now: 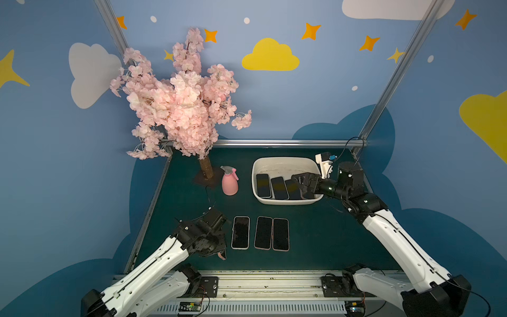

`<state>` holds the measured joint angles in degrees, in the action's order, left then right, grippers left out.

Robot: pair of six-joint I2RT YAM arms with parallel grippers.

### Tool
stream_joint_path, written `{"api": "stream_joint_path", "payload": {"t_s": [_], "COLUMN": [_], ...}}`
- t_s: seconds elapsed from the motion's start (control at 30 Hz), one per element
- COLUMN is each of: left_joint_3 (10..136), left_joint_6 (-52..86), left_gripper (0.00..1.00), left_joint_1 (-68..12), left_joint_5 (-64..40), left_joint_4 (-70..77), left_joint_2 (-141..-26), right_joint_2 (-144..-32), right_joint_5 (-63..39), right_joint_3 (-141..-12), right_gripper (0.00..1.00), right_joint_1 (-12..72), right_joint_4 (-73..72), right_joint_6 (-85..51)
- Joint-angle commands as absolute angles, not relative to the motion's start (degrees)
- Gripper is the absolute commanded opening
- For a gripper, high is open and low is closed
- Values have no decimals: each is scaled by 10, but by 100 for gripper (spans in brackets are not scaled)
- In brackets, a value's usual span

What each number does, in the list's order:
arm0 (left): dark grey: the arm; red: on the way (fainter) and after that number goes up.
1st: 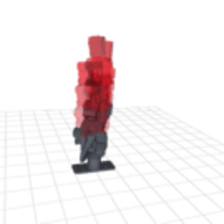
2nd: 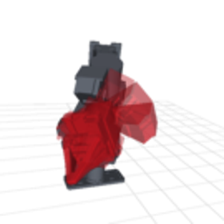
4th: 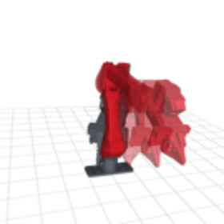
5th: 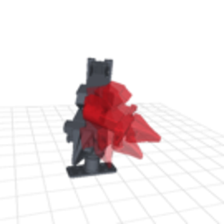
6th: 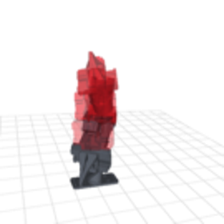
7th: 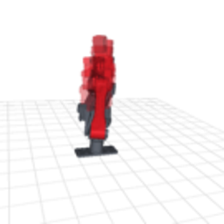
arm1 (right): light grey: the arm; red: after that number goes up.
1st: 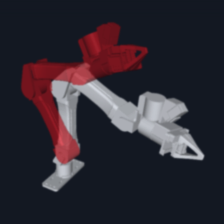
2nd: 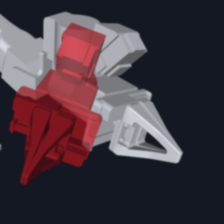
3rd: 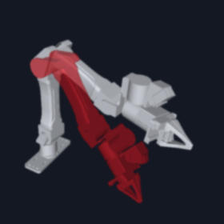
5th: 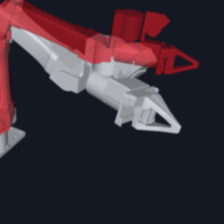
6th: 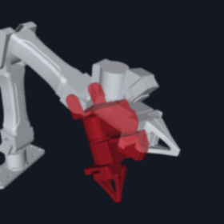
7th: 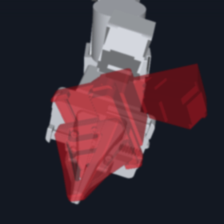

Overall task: Take the phone out of the storage box
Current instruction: Place the phone at the center of the board.

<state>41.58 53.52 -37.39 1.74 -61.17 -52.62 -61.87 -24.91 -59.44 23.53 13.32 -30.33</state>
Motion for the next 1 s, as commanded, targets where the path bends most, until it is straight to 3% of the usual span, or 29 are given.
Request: {"api": "stream_joint_path", "payload": {"t_s": [0.0,0.53,0.97], "left_joint_3": [423,426,422], "left_joint_6": [498,375,327], "left_gripper": [10,10,9], "left_joint_1": [-370,-361,-373], "left_joint_5": [40,20,-110], "left_joint_4": [-563,-437,-319], "left_joint_2": [-561,-716,-778], "right_joint_2": [-582,-532,-534], "right_joint_5": [-254,-214,-200], "right_joint_3": [-590,-608,-605], "right_gripper": [99,99,99], "right_joint_1": [235,230,229], "right_joint_4": [100,174,184], "right_joint_6": [-285,-251,-262]}}
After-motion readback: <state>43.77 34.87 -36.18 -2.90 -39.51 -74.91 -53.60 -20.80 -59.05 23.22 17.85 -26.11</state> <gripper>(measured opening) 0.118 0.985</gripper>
